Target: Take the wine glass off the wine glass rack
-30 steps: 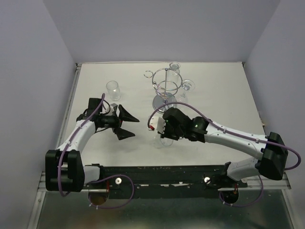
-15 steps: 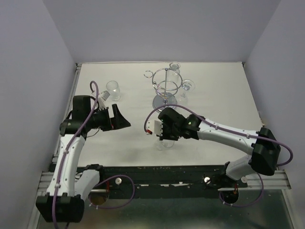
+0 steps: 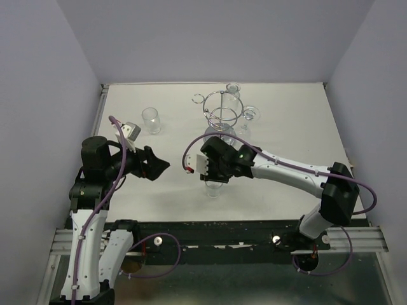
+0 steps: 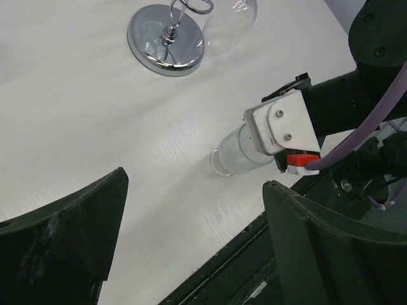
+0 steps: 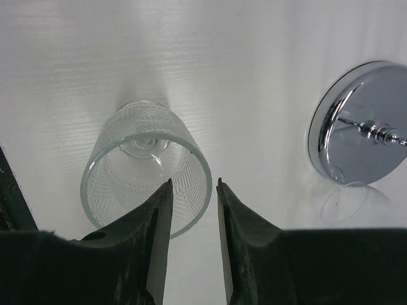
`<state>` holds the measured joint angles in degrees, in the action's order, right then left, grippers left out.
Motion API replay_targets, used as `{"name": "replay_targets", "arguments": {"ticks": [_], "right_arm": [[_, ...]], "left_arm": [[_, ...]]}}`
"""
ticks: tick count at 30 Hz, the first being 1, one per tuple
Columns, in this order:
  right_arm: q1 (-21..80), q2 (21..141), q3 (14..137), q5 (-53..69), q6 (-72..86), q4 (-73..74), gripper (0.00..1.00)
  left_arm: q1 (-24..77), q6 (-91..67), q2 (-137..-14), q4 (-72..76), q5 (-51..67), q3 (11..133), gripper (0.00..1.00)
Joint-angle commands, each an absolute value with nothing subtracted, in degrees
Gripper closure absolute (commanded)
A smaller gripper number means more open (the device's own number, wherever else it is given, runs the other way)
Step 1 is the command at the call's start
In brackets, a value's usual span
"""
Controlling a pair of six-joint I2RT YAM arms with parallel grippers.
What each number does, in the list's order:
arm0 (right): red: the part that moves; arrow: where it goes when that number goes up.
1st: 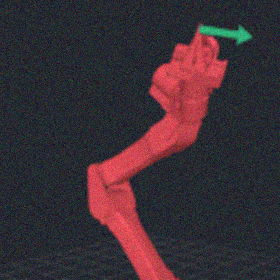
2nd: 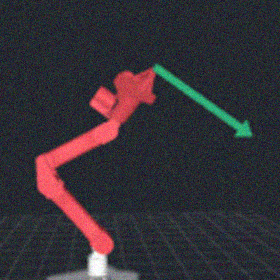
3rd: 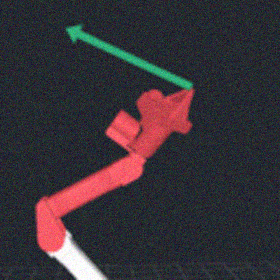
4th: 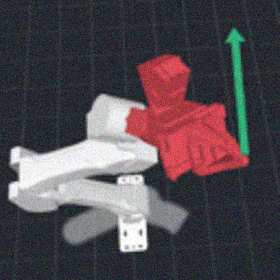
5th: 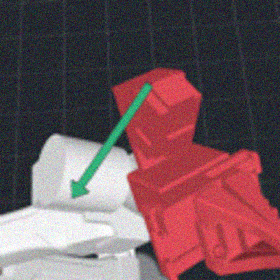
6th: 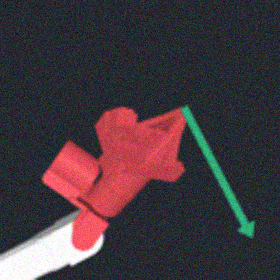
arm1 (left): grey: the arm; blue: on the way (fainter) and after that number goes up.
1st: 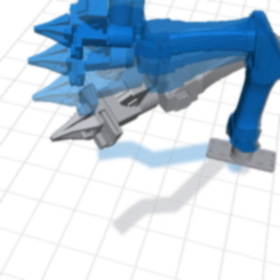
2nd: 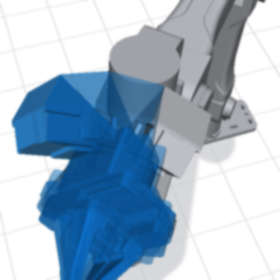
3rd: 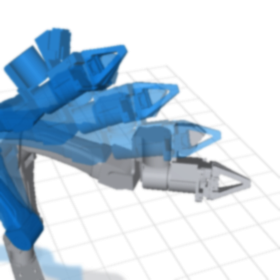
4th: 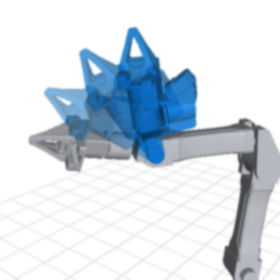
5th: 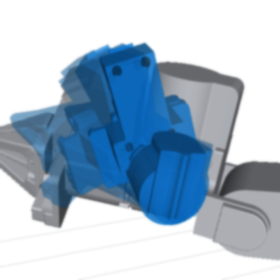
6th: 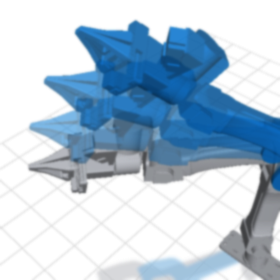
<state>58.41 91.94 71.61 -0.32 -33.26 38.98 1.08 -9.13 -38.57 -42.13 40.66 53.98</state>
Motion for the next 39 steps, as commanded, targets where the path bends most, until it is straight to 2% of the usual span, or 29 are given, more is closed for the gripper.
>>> {"name": "replay_targets", "arguments": {"ticks": [1, 5, 10, 13, 20, 27, 30, 39], "right_arm": [[58.27, 91.85, 75.49, -1.14, -32.52, 42.1, 0.56], [57.48, 90.18, 79.62, -1.06, -31.47, 45.17, 0.54], [54.94, 83.34, 81.47, -2.28, -28.58, 48.77, 0.48], [50.9, 76.93, 81.13, -4.65, -25.15, 49.83, 0.4], [38.16, 58.73, 72.7, -15.01, -23.55, 43.69, 0.2], [26.2, 55.54, 66.62, -15.47, -21.89, 39.3, 0.19], [23.21, 56.16, 66.1, -14.94, -21.71, 36.13, 0.17], [21.62, 54.4, 63.28, -14.33, -21.89, 33.13, 0.15]], "left_arm": [[0.7, -2.57, -36.92, -41.22, 43.32, 54.93, 0.01], [0.7, 5.25, -35.59, -42.62, 46.93, 55.28, 0.01], [1.49, 17.65, -39.8, -47.9, 51.86, 56.34, 0.01], [5.17, 26.34, -46.21, -51.49, 50.64, 59.32, 0.05], [20.98, 31.47, -61.67, -51.5, 40.01, 66.96, 0.18], [35.93, 26.47, -76.97, -51.51, 25.16, 73.2, 0.34], [37.52, 24.35, -81.46, -50.19, 23.56, 75.84, 0.41], [40.17, 20.83, -91.31, -46.14, 23.73, 79.89, 0.48]]}}
